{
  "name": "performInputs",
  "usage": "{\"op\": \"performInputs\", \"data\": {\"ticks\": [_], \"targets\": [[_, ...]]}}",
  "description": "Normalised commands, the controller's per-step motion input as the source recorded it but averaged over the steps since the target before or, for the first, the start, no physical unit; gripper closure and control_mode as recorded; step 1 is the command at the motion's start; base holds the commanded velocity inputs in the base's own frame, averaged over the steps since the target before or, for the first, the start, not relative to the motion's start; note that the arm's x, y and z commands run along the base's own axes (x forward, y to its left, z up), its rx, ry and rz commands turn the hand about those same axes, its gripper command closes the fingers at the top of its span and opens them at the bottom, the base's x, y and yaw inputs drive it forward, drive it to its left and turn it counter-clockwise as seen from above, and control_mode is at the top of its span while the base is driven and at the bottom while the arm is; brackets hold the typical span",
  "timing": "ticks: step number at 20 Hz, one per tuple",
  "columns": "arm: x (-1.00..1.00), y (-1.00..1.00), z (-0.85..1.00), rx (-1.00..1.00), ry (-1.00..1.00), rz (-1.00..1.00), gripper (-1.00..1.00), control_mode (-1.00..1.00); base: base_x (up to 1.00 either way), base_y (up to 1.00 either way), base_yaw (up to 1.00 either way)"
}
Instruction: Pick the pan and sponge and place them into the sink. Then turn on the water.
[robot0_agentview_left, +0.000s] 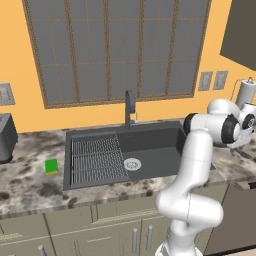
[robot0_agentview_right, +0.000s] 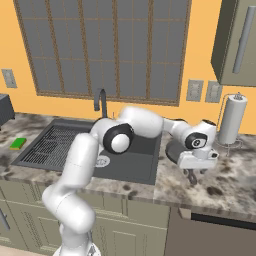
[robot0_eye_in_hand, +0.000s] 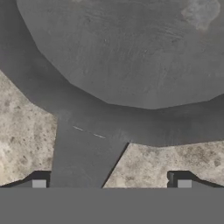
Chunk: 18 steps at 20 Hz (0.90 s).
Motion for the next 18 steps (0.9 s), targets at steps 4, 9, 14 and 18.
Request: {"op": "performInputs", "data": {"ticks": [4, 9, 14, 18], "targets": [[-0.02, -0.01, -0.28, 0.01, 0.0, 0.0, 1.0, -1.0, 0.0, 0.0, 0.0], [-0.02, 0.01, -0.2, 0.01, -0.01, 0.0, 1.0, -1.0, 0.0, 0.0, 0.0], [-0.02, 0.01, -0.04, 0.0, 0.0, 0.0, 1.0, -1.0, 0.0, 0.0, 0.0], [-0.14, 0.34, 0.09, 0.0, -0.05, 0.0, 1.0, -1.0, 0.0, 0.0, 0.0]]}}
